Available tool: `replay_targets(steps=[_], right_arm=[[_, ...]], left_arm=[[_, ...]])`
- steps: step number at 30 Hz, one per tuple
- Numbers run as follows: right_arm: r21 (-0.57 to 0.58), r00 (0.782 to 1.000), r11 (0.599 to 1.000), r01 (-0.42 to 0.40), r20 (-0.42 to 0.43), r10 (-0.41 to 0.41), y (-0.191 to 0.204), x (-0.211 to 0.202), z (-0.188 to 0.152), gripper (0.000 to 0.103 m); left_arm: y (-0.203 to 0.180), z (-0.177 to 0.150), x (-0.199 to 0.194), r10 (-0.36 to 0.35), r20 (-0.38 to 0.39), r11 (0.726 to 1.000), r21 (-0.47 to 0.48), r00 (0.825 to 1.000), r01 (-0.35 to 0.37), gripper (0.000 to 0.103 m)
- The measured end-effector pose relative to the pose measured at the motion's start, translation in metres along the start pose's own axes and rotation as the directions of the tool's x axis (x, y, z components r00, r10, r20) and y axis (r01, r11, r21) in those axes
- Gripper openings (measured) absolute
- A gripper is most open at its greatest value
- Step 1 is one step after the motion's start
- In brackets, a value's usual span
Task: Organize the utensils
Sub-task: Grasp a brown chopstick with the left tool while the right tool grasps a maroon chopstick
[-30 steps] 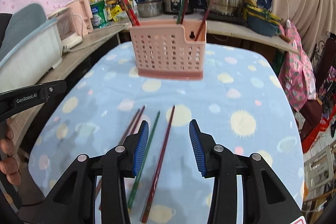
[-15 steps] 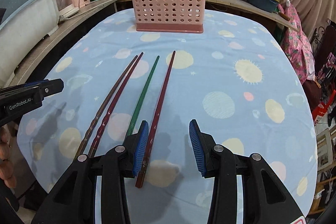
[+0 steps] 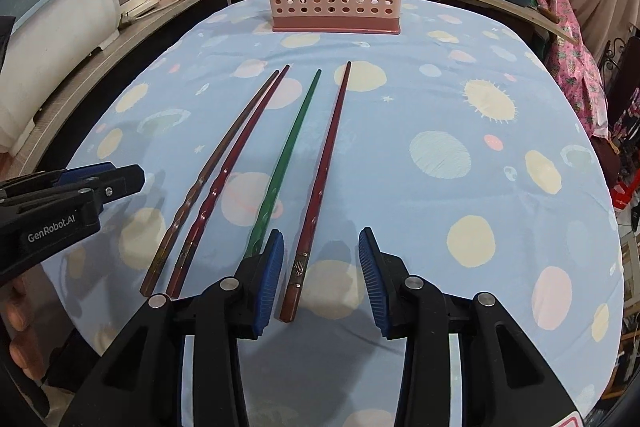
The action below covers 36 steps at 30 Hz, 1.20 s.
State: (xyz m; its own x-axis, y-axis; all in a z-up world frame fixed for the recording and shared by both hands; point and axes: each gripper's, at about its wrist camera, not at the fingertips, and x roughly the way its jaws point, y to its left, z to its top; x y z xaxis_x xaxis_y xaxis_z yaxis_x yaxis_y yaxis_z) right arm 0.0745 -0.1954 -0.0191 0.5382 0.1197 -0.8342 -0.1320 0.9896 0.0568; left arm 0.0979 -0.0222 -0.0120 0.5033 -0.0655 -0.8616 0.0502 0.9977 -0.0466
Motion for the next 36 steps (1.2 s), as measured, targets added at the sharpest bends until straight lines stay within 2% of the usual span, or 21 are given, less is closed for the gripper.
replay_targets(steps=[14,19,36], right_arm=[[-0.002,1.0,1.0,0.004,-0.02,-0.004,0.003,0.004,-0.008,0.035],[-0.004,1.0,1.0,0.007,-0.025,-0.007,0.004,0.005,-0.011,0.035],[-0.007,1.0,1.0,0.011,-0.023,-0.011,0.005,0.005,-0.012,0.035]], left_arm=[[-0.01,-0.01,0.003,-0.026,-0.027,0.999,0.039,0.999,0.027,0.038],[-0.012,-0.013,0.003,-0.033,-0.029,0.998,0.046,0.999,0.034,0.045],[-0.015,-0.024,0.016,-0.054,-0.099,0.997,0.044,0.994,0.059,0.048]])
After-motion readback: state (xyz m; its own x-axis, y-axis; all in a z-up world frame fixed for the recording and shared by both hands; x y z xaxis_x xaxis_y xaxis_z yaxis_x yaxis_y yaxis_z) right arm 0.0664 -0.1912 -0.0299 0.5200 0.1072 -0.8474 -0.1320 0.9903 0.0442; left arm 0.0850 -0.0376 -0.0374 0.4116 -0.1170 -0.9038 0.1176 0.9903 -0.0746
